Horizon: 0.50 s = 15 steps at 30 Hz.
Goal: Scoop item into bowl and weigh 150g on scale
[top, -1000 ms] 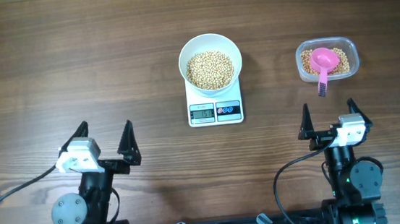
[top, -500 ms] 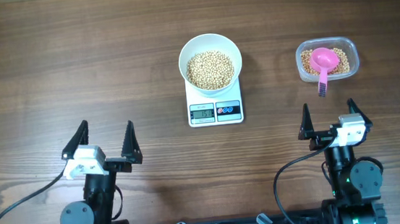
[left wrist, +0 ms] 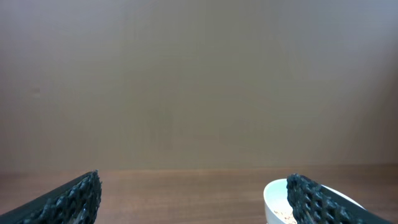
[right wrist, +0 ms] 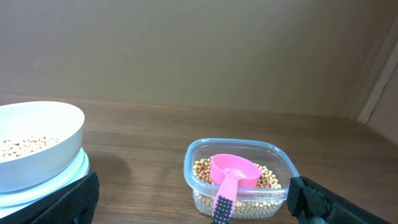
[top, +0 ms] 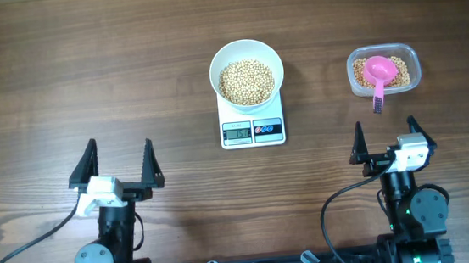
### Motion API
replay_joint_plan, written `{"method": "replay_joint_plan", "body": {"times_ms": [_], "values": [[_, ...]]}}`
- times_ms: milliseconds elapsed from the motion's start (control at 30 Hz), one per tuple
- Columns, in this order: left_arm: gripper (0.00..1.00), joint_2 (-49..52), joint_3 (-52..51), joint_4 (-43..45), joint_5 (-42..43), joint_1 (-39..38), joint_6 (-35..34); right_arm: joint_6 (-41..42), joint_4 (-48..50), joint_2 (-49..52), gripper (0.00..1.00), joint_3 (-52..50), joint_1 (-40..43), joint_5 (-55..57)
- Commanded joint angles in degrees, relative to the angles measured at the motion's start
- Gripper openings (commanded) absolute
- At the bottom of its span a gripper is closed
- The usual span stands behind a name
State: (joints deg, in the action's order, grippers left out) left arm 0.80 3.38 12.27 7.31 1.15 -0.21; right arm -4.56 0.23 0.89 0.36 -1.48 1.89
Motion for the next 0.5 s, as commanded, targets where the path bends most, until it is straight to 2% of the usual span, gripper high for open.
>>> {"method": "replay_joint_plan", "body": {"times_ms": [0,267,467], "values": [[1.0,-0.66,-2.36,3.19,-0.79,0.37,1.55,0.66,0.2,-0.68,1.0,-0.07,-0.22,-0.72],[1.0,-0.66,-3.06,4.52,-0.94,0.63,2.89,0.63,0.2,-0.68,1.0,-0.07,-0.22,-0.72],[1.0,-0.66,-3.06,0.83,-3.78,0.63,3.21,0.63,0.2,-0.68,1.0,-0.07,-0.22,-0.72]]}}
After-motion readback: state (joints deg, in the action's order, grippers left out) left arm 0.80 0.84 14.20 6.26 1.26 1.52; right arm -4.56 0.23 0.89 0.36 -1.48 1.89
